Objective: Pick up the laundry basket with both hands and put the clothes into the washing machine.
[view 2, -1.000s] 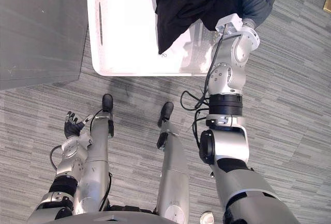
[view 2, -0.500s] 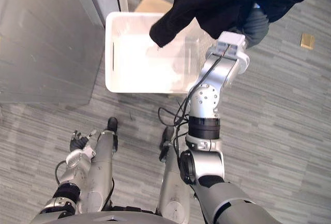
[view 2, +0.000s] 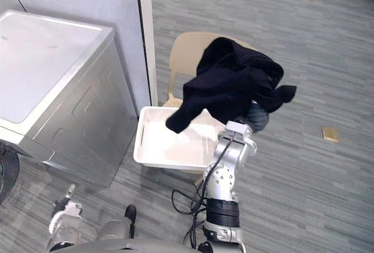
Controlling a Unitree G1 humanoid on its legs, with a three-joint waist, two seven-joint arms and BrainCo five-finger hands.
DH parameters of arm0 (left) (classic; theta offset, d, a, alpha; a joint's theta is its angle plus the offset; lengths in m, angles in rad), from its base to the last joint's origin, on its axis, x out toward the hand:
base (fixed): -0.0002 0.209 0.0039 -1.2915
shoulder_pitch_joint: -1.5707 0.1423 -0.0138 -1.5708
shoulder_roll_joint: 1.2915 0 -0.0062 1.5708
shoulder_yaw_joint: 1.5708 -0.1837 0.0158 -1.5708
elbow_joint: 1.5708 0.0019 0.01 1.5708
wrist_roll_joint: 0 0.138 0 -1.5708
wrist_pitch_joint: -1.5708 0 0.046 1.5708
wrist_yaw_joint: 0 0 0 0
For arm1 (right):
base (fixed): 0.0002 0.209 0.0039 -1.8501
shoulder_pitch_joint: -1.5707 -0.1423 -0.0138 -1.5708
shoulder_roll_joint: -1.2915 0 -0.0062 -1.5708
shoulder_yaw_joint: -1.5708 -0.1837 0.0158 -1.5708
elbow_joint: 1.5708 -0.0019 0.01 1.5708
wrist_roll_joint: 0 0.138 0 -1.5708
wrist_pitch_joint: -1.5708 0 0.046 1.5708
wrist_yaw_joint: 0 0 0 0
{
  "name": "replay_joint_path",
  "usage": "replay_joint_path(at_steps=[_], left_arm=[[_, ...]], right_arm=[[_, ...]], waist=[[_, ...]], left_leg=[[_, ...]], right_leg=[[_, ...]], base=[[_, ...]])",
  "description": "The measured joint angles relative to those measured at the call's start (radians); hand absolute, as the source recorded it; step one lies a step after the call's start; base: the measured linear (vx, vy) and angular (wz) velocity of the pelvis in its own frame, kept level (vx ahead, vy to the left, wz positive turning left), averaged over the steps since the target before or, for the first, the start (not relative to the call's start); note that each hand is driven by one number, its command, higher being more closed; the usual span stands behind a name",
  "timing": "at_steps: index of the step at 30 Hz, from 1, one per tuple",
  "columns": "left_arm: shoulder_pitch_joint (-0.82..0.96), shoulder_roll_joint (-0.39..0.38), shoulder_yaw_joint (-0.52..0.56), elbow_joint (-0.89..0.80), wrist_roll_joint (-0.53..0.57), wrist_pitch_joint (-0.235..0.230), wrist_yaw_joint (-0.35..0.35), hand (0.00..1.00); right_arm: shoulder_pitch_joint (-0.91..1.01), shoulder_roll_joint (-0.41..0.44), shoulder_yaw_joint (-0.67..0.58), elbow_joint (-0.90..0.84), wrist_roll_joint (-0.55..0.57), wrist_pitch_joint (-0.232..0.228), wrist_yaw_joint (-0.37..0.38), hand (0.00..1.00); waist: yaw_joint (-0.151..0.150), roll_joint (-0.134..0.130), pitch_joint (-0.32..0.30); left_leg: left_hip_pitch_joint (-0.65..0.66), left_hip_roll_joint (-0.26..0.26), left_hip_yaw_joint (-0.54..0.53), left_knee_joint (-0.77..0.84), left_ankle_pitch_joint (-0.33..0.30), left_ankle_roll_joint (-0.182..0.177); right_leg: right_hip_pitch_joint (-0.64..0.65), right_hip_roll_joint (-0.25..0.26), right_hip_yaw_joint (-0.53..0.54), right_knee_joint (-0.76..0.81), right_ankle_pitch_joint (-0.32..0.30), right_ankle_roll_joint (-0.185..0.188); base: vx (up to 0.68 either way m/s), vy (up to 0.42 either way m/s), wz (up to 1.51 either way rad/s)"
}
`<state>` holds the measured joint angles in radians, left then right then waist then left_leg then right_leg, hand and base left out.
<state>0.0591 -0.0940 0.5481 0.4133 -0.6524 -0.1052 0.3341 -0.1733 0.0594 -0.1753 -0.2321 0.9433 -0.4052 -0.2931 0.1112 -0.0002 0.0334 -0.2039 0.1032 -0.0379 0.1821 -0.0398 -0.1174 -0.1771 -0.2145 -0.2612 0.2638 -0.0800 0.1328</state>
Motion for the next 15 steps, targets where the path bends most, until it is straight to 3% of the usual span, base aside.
replay_joint_path(at_steps=[2, 3, 5, 6, 8, 10, 12, 15], left_arm=[[0.001, 0.007, -0.007, -0.237, 0.045, -0.046, 0.036, 0.00], [0.005, 0.001, -0.005, -0.254, 0.053, -0.037, 0.098, 0.00], [0.018, 0.001, -0.018, -0.279, 0.090, -0.036, 0.124, 0.00], [0.019, 0.003, -0.042, -0.328, 0.125, -0.033, 0.171, 0.00], [0.029, 0.007, -0.086, -0.388, 0.107, -0.041, 0.208, 0.00], [0.064, 0.015, -0.160, -0.451, 0.074, -0.056, 0.215, 0.00], [0.082, 0.057, -0.278, -0.478, 0.071, -0.066, 0.221, 0.00], [0.084, 0.125, -0.397, -0.482, 0.064, -0.097, 0.220, 0.00]], right_arm=[[0.020, 0.000, -0.003, 0.004, -0.001, 0.007, 0.025, 1.00], [0.024, 0.000, -0.004, 0.004, -0.001, 0.010, 0.029, 1.00], [0.026, 0.000, -0.006, 0.004, -0.006, 0.010, 0.029, 1.00], [0.029, 0.000, -0.006, 0.004, -0.006, 0.011, 0.029, 1.00], [0.030, 0.000, 0.000, 0.004, -0.008, 0.021, 0.029, 1.00], [0.035, 0.000, 0.007, 0.005, -0.008, 0.039, 0.029, 1.00], [0.051, 0.000, 0.011, 0.014, -0.008, 0.062, 0.029, 1.00], [0.052, 0.000, 0.031, 0.015, -0.008, 0.076, 0.031, 1.00]], waist=[[-0.002, 0.000, -0.022], [-0.004, 0.002, -0.031], [-0.004, -0.001, -0.034], [-0.004, -0.012, -0.041], [0.000, -0.023, -0.047], [0.008, -0.024, -0.048], [0.040, -0.023, -0.047], [0.050, -0.023, -0.047]], left_leg=[[0.057, 0.015, 0.017, -0.033, 0.004, -0.004], [0.085, 0.019, 0.029, -0.047, 0.005, -0.005], [0.106, 0.022, 0.040, -0.057, 0.006, -0.006], [0.114, 0.026, 0.041, -0.068, 0.012, -0.007], [0.116, 0.027, 0.042, -0.085, 0.026, -0.006], [0.122, 0.022, 0.041, -0.097, 0.038, -0.004], [0.137, 0.015, 0.040, -0.096, 0.041, -0.004], [0.138, 0.008, 0.051, -0.096, 0.041, -0.005]], right_leg=[[0.056, 0.025, 0.009, -0.057, 0.022, -0.002], [0.081, 0.031, 0.018, -0.085, 0.035, -0.003], [0.100, 0.041, 0.029, -0.107, 0.046, -0.003], [0.113, 0.049, 0.034, -0.132, 0.061, -0.007], [0.114, 0.058, 0.039, -0.148, 0.074, -0.009], [0.125, 0.057, 0.040, -0.166, 0.090, -0.009], [0.145, 0.053, 0.043, -0.180, 0.102, -0.005], [0.147, 0.042, 0.051, -0.181, 0.101, -0.010]], base=[[0.05, -0.042, -0.28], [0.02, -0.014, -0.28], [-0.01, 0.009, -0.20], [-0.03, 0.011, -0.08], [-0.07, 0.001, 0.01], [-0.05, 0.015, 0.04], [-0.11, 0.046, 0.03], [-0.16, 0.062, 0.14]])
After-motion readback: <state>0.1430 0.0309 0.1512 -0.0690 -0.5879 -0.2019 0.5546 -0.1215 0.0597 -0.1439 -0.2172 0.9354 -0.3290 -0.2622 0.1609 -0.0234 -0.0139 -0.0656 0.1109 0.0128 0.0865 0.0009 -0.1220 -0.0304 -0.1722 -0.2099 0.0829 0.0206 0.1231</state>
